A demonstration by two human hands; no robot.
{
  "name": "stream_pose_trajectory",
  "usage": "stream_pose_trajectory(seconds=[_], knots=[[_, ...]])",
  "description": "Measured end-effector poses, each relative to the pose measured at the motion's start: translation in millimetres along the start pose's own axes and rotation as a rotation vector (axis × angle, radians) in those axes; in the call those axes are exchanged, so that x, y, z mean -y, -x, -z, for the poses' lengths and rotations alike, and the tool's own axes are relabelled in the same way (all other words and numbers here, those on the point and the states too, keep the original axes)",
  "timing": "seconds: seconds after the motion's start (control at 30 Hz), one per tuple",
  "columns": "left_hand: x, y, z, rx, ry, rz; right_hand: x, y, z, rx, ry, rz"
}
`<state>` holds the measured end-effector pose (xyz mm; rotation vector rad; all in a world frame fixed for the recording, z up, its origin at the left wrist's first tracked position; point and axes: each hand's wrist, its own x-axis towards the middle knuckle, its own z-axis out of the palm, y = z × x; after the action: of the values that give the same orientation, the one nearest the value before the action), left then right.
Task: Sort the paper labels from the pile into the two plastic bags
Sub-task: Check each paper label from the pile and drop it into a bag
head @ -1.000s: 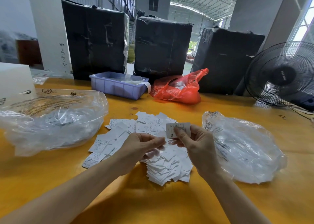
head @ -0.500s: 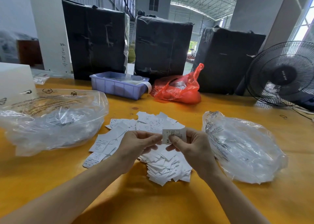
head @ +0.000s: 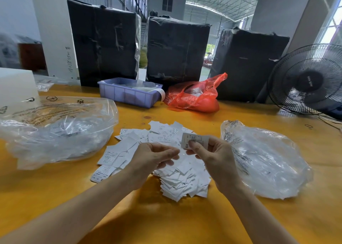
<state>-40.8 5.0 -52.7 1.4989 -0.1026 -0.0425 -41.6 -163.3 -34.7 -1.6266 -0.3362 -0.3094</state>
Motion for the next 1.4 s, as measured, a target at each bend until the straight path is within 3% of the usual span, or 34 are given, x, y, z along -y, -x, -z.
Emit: stream_pose_trajectory(seconds=[0.37, 1.0, 1.2, 1.4], knots=[[0.0, -0.2, -0.4, -0.007, -0.001, 0.008, 0.8, 1.2, -1.2, -0.037, -0.048, 0.043], [0.5, -0.5, -2.4, 0.024, 0.015, 0.003, -8.1, 2.8, -4.9, 0.003, 0.155, 0.152], [-0.5, 0.1, -1.7, -0.038, 0.026, -0.018, -10.5, 3.3, -6.1, 0.047, 0.229, 0.107], [-1.5, 0.1, -0.4, -0.075, 0.028, -0.034, -10.5, 2.8, -4.5, 0.187, 0.150, -0.033]])
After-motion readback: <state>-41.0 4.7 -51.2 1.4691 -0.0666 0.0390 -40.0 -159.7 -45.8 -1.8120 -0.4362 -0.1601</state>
